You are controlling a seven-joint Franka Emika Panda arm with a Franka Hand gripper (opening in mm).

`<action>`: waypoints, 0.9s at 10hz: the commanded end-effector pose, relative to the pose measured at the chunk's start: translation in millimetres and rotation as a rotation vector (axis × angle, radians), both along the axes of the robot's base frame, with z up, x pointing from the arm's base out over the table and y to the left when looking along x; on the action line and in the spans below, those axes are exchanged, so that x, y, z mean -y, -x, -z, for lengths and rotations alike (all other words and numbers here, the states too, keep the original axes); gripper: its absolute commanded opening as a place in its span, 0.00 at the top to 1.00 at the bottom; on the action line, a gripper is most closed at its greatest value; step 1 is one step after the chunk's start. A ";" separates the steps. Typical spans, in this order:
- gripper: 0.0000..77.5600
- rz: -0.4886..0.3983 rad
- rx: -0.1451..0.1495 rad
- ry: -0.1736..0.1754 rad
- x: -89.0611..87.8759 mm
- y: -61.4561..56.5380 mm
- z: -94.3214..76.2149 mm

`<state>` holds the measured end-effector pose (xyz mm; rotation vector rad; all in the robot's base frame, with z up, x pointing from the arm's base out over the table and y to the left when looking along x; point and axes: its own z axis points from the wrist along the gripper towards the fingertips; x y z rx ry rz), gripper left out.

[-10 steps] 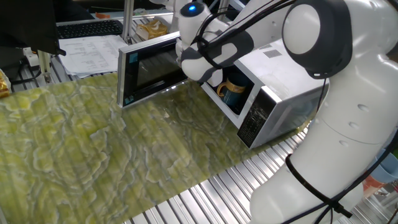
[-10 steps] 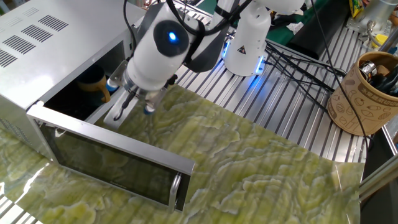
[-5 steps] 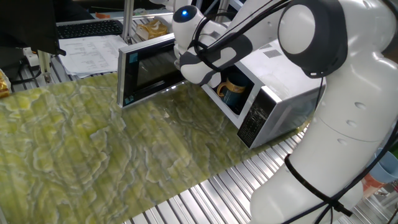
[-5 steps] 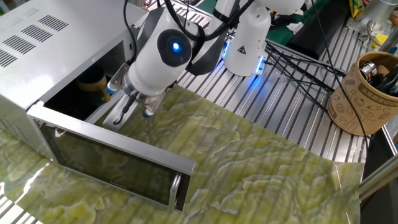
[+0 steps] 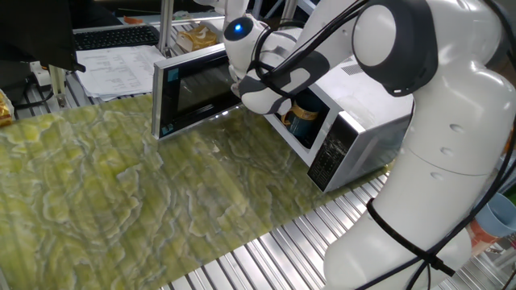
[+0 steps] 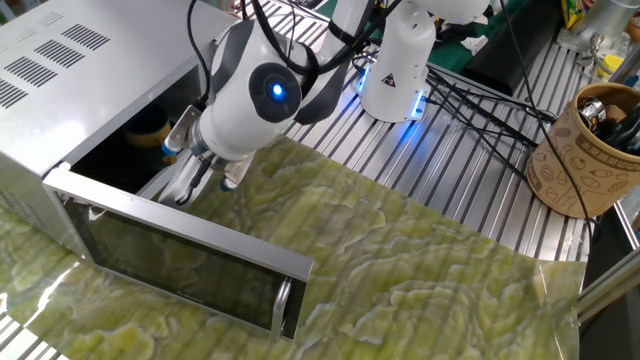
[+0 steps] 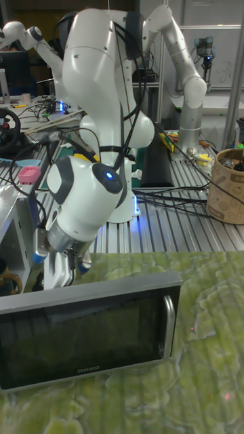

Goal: Put the bowl into the microwave

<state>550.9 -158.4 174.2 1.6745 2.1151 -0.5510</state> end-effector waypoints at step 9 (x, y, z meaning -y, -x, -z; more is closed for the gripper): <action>0.99 -0.100 -0.154 0.094 5.2 14.5 0.6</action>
